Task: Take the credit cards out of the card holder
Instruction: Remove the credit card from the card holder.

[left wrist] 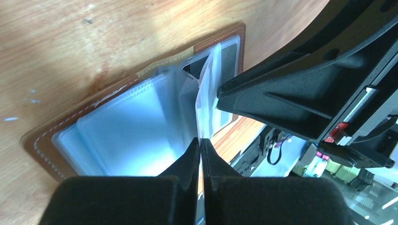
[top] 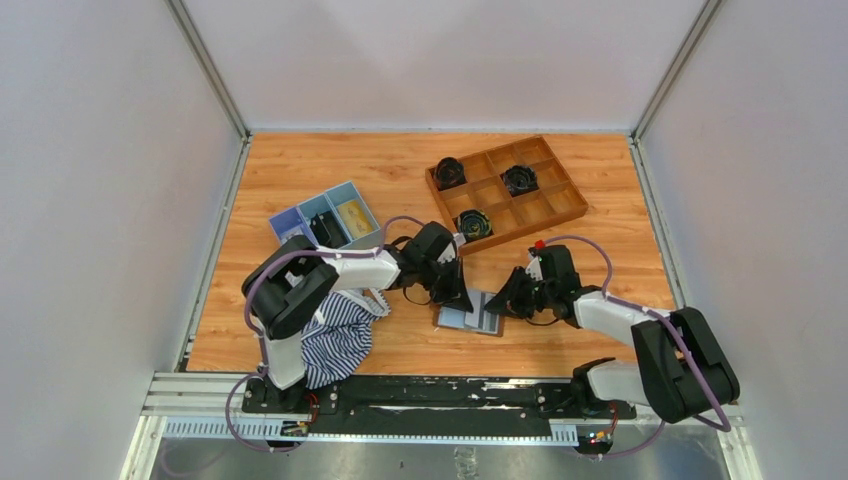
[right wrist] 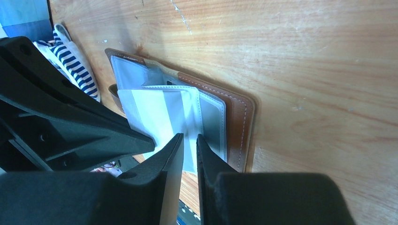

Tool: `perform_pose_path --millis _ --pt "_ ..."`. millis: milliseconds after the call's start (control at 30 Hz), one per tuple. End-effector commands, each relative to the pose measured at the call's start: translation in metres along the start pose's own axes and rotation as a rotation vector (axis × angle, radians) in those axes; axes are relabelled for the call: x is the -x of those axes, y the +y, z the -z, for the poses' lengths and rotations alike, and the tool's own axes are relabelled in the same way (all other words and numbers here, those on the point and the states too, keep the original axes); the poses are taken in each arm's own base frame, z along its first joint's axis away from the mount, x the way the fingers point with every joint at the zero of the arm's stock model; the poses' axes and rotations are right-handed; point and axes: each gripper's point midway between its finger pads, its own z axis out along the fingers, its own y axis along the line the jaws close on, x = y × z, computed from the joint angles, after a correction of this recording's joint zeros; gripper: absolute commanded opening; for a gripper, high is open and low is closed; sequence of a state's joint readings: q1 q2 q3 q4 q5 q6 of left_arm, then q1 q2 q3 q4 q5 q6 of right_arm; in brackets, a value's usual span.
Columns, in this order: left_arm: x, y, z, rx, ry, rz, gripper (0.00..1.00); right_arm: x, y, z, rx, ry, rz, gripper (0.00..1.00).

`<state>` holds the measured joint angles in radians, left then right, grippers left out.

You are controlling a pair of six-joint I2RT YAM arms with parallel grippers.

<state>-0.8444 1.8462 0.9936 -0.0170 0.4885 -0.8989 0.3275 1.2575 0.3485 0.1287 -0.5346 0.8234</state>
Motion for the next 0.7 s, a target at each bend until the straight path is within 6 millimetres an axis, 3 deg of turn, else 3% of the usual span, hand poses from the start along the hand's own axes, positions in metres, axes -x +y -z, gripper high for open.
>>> perform_pose_path --millis 0,367,500,667 --pt "0.001 0.012 0.017 0.025 -0.010 -0.008 0.00 -0.019 -0.028 -0.003 -0.099 0.049 -0.027 0.21" --pt "0.006 0.026 0.034 0.051 -0.023 -0.007 0.00 -0.022 -0.032 -0.005 -0.110 0.062 -0.029 0.19" --pt "0.003 0.026 0.030 0.038 -0.009 -0.004 0.00 -0.021 -0.027 -0.003 -0.086 0.056 -0.027 0.20" --pt "0.002 0.023 0.029 0.014 -0.002 -0.008 0.00 -0.014 -0.014 0.002 -0.042 0.028 -0.001 0.27"
